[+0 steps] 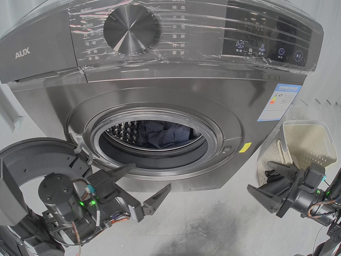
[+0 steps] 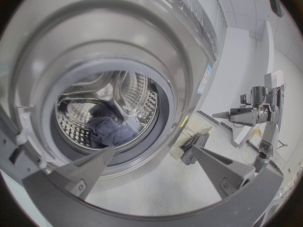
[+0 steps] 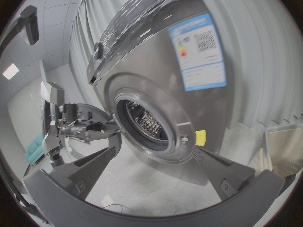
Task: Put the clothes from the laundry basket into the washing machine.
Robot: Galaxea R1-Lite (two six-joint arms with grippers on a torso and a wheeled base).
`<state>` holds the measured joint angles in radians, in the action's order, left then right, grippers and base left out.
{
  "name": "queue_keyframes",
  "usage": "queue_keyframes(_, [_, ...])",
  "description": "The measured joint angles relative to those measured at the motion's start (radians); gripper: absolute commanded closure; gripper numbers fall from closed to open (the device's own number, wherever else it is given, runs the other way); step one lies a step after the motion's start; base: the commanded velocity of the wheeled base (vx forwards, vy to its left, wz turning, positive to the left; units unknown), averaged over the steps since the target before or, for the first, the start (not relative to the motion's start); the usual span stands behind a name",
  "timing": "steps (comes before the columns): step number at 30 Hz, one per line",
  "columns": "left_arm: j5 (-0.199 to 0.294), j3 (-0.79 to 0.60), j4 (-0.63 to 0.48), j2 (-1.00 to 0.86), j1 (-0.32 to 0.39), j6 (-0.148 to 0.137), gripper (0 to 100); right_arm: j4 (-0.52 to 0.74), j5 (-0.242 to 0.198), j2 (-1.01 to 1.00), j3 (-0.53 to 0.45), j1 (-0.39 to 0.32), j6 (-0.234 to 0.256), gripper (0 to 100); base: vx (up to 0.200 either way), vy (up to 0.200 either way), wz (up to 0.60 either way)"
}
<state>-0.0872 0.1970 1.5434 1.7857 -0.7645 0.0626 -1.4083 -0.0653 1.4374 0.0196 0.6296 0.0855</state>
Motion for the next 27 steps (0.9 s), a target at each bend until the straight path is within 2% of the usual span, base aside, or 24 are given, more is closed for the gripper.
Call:
queue_keyframes(3, [-0.023,-0.065,0.004,-0.066,0.0,-0.003,0,0.072,0.001,-0.067,-0.001,-0.046,0.001,0,-0.133,0.0,0.0])
queue_keyframes(9, [-0.037,-0.151,0.003,-0.196,0.028,-0.008,0,0.29,0.005,-0.216,-0.002,-0.106,0.005,0,-0.2,0.0,0.0])
queue_keyframes(14, [-0.037,-0.175,-0.076,-0.325,0.066,-0.013,0,0.439,0.016,-0.351,-0.002,-0.148,0.003,0,-0.2,0.0,0.0])
queue_keyframes(27, [-0.034,-0.18,-0.593,-0.753,0.117,-0.018,0,0.758,0.022,-0.712,-0.002,-0.274,-0.009,0,-0.2,0.0,0.0])
